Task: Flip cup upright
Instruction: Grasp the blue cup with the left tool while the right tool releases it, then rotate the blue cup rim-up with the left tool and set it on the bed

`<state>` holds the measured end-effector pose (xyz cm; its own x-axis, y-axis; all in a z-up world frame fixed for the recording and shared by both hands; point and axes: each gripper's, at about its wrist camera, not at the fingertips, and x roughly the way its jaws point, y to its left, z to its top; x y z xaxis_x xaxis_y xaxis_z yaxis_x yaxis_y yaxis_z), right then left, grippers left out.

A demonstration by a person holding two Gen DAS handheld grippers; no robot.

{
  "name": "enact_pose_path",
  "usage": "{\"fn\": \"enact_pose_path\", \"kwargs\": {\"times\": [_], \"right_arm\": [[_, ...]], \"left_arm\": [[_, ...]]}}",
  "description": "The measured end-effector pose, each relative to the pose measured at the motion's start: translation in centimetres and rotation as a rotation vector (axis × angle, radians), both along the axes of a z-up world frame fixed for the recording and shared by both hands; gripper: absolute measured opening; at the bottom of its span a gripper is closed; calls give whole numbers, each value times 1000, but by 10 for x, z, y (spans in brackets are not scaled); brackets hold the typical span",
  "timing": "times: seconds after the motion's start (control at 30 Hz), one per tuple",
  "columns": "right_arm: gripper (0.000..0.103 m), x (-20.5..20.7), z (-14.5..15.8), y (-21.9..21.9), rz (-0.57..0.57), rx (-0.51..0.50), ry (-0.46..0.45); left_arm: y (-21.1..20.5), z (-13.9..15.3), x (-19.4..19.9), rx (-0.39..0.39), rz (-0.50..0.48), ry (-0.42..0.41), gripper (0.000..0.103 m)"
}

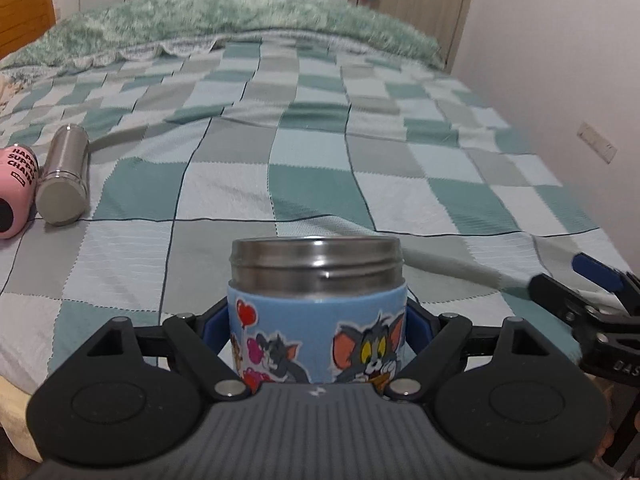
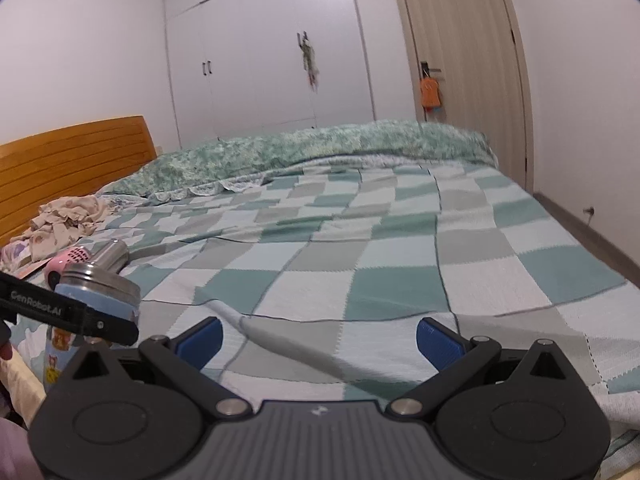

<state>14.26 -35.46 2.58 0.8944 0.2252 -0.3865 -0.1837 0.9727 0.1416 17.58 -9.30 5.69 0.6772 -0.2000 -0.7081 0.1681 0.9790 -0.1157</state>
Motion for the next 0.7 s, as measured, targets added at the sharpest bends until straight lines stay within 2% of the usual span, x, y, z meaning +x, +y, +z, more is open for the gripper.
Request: {"fn": "enact_pose_path", "kwargs": {"times": [0.17, 0.33, 0.53, 0.7], "right_arm": [[103, -16, 11, 16, -11, -26, -61], [103, -24, 21, 24, -42, -64, -127], [103, -15, 36, 21, -113, -70, -174], [103, 6, 36, 8, -180, -65, -183]], "left_arm": [[6, 3, -20, -11, -33, -71, 84], [4, 20, -31, -24, -81, -185, 84], [-12, 38, -7, -73, -111, -360, 85], [-39, 27, 31, -58, -133, -467, 85]]}}
